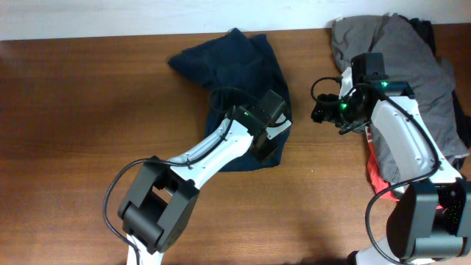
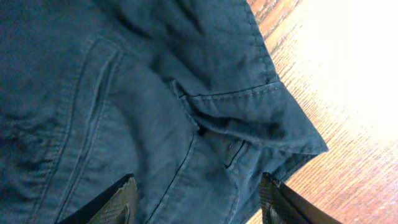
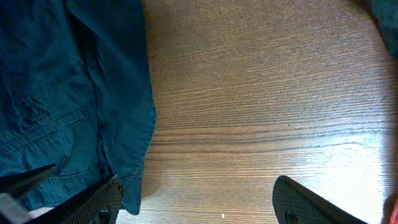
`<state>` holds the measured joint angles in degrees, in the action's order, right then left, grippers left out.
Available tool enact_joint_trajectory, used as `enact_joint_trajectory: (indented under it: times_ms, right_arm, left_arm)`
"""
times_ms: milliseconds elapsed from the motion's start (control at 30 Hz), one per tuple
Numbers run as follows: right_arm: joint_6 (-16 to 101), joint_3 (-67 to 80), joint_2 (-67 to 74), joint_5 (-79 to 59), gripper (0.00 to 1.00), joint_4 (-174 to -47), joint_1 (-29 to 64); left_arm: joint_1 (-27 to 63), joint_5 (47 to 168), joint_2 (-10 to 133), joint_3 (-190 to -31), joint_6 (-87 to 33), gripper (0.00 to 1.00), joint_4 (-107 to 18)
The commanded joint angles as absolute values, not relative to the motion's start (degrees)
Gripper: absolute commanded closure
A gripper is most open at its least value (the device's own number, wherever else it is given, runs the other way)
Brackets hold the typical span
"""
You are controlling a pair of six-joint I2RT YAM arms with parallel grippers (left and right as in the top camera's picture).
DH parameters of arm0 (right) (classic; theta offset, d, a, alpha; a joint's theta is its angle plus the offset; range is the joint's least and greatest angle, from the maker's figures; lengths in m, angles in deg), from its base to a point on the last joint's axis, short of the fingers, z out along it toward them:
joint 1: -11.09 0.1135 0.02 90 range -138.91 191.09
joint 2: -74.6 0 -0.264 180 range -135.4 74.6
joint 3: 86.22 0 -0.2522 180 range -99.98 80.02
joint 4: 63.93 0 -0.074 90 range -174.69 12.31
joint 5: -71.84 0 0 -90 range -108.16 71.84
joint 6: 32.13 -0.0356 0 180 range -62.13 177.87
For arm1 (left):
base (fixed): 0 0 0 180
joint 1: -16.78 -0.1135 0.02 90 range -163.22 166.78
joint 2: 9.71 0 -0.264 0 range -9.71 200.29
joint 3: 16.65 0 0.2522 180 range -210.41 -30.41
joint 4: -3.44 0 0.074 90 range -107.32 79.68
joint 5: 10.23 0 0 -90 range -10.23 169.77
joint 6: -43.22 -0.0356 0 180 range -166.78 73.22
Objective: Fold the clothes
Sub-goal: 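Reach the left gripper to the shorts' waistband and grasp it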
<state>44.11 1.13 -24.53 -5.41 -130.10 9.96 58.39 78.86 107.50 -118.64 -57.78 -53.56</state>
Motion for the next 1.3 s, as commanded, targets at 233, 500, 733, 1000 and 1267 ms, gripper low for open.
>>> enact_joint_trajectory:
  times_ms: [233, 500, 733, 1000, 1267]
  right_arm:
    - [43.6, 1.3, -24.5, -6.8, 0.18, -129.7, 9.8]
    - [43.6, 1.3, -24.5, -7.5, 0.18, -129.7, 9.8]
    - [43.6, 1.3, -24.5, -7.5, 0.18, -129.7, 9.8]
    - [43.6, 1.3, -24.5, -7.4, 0.18, -129.1, 9.8]
    - [43.6, 1.3, -24.5, -7.4, 0.18, -129.0, 9.8]
  left_arm:
    - [61.4, 69.2, 114.7, -119.5, -62.7, 0.39, -53.0]
    - [61.2, 63.4, 115.0, -119.7, -62.5, 0.62, -52.5]
    - [61.2, 61.8, 115.0, -121.5, -62.5, 0.64, -53.4]
    - [61.3, 61.8, 115.0, -123.2, -62.5, 0.44, -55.9]
    - [61.3, 61.9, 115.0, -123.9, -62.5, 0.45, -56.7]
